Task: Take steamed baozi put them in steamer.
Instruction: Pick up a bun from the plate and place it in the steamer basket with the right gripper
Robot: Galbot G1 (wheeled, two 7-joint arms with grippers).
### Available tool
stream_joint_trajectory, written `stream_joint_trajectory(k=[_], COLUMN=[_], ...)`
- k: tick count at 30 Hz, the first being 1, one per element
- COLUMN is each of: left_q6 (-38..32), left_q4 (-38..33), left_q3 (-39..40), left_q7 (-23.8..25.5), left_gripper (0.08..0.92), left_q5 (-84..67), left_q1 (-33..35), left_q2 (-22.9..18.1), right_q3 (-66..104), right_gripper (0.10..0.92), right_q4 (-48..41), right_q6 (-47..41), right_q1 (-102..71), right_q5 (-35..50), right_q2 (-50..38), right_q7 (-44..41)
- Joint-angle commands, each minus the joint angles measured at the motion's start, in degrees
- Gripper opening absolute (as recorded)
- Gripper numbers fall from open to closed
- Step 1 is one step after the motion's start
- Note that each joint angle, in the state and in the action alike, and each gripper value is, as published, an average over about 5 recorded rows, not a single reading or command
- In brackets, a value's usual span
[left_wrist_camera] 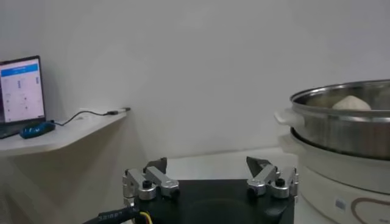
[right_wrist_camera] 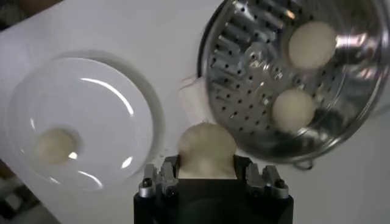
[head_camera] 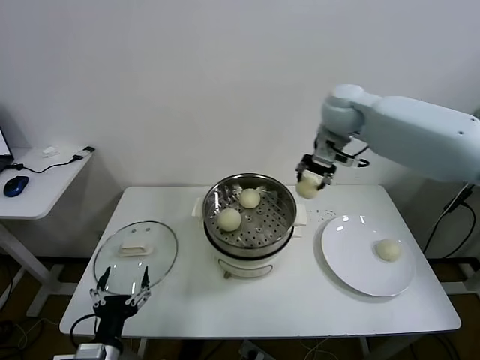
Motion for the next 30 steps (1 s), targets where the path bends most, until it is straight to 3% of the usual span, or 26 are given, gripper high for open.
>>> stream_joint_trajectory(k=[1, 26, 30], left_q6=[0.1, -0.8, -0.9], left_q4=[0.0, 2.6, 2.7], left_q3=[0.1, -0.8, -0.8], left_q7=[0.1, 0.1, 0.1], left_gripper=[0.823, 0.823, 0.823], left_q5=[0.3, -0.1, -0.1], left_q1=[-0.1, -0.1, 0.0], left_q2=[-0.2, 0.1, 0.1], right_q3=[0.7, -1.1, -1.0], right_gripper=[0.598, 0.604, 0.657], right_q4=[0.6, -0.5, -0.6], right_q6=[6.6, 6.6, 6.1], right_q1=[-4.8, -13.8, -13.6], right_q5=[-3.8, -5.5, -5.4], right_q2=[13.1, 14.7, 14.4], right_q7=[0.5, 1.3, 1.2])
